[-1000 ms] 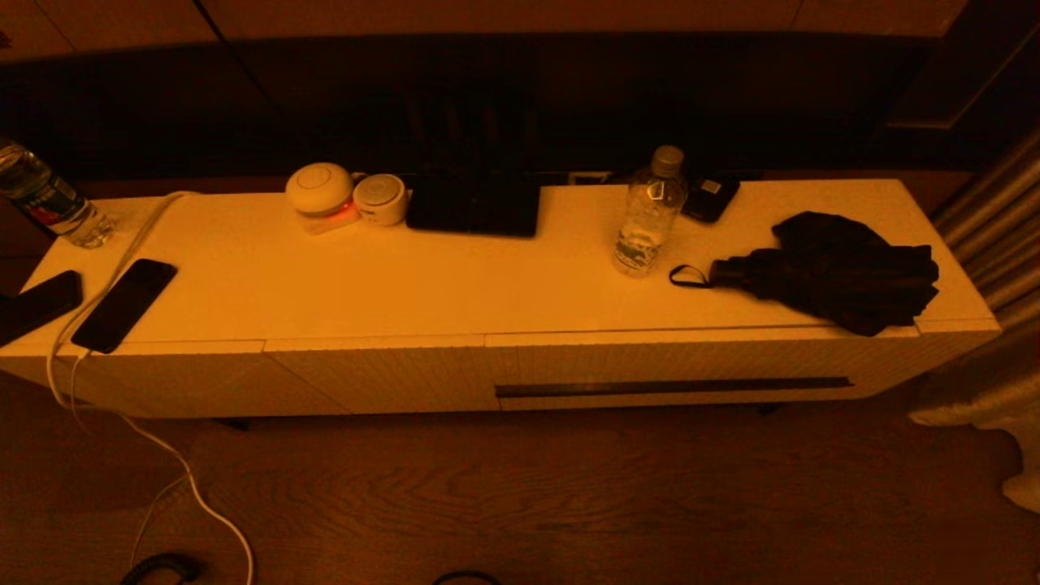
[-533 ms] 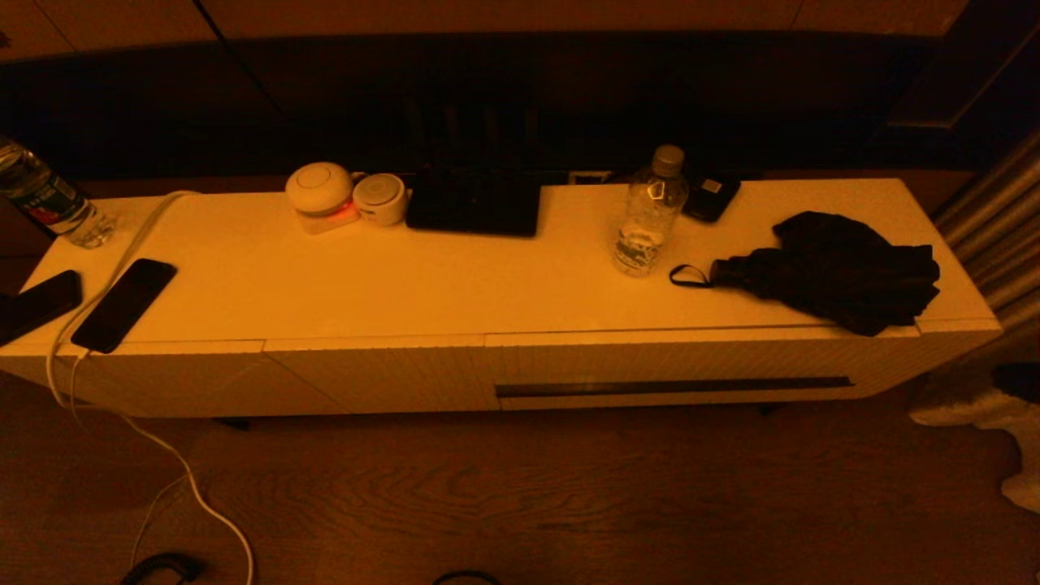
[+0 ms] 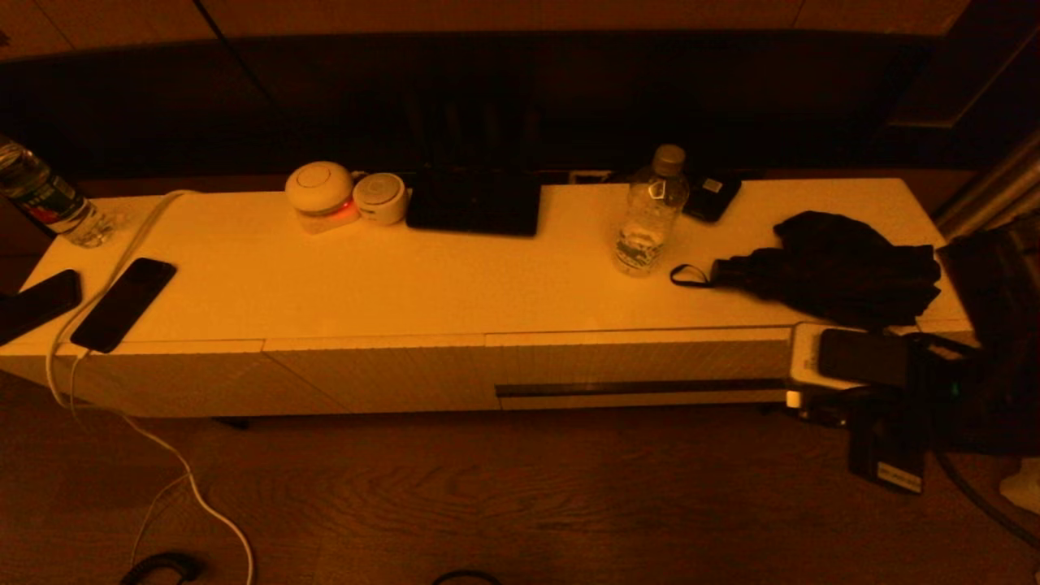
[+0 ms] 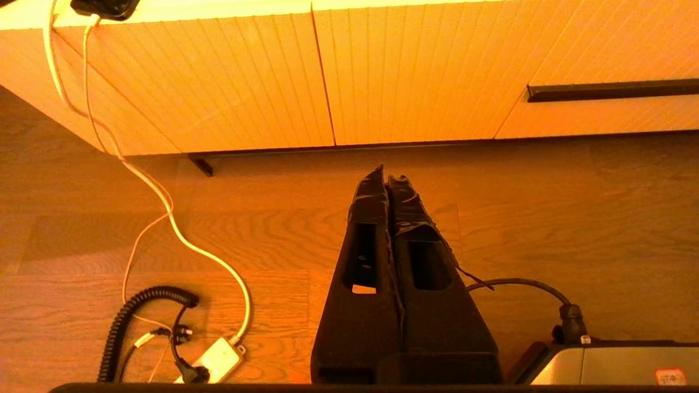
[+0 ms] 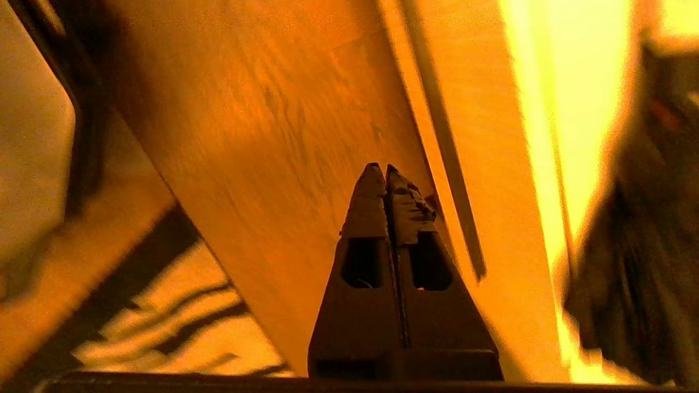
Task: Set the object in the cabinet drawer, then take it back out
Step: Open the drawer
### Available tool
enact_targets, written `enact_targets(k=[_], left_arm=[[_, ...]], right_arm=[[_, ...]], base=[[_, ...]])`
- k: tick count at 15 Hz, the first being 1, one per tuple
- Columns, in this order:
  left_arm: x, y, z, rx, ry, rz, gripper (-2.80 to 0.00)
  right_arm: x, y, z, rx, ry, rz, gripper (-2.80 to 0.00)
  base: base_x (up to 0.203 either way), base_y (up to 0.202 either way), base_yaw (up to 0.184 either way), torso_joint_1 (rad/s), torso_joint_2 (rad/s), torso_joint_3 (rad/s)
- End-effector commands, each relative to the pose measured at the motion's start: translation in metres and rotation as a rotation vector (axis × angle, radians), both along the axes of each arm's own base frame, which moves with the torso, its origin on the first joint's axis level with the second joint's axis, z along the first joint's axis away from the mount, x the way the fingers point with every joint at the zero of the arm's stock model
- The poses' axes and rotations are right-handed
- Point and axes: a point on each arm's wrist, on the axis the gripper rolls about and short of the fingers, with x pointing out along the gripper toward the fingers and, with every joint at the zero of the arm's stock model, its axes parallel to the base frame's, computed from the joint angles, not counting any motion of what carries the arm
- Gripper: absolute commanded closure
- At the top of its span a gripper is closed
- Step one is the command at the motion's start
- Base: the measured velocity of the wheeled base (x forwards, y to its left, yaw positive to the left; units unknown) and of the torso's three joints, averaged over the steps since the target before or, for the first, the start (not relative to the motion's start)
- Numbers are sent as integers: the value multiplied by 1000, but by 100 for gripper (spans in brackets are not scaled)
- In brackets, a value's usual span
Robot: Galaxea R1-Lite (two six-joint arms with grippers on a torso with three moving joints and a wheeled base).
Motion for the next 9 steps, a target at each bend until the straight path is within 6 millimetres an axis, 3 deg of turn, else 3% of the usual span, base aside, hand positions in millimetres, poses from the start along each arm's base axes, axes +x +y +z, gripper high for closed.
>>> enact_targets(k=[1, 5, 9], left_arm=[[0, 0, 0, 0, 0, 0, 0], [0, 0, 0, 0, 0, 0, 0], [0, 0, 0, 0, 0, 0, 0]], right_arm=[[27, 13, -32, -107, 84, 62, 0], [50, 10, -66, -231, 85, 150, 0], [71, 10, -120, -238, 40, 161, 0]], base=[[0, 0, 0, 0, 0, 0], [0, 0, 0, 0, 0, 0], [0, 0, 0, 0, 0, 0]])
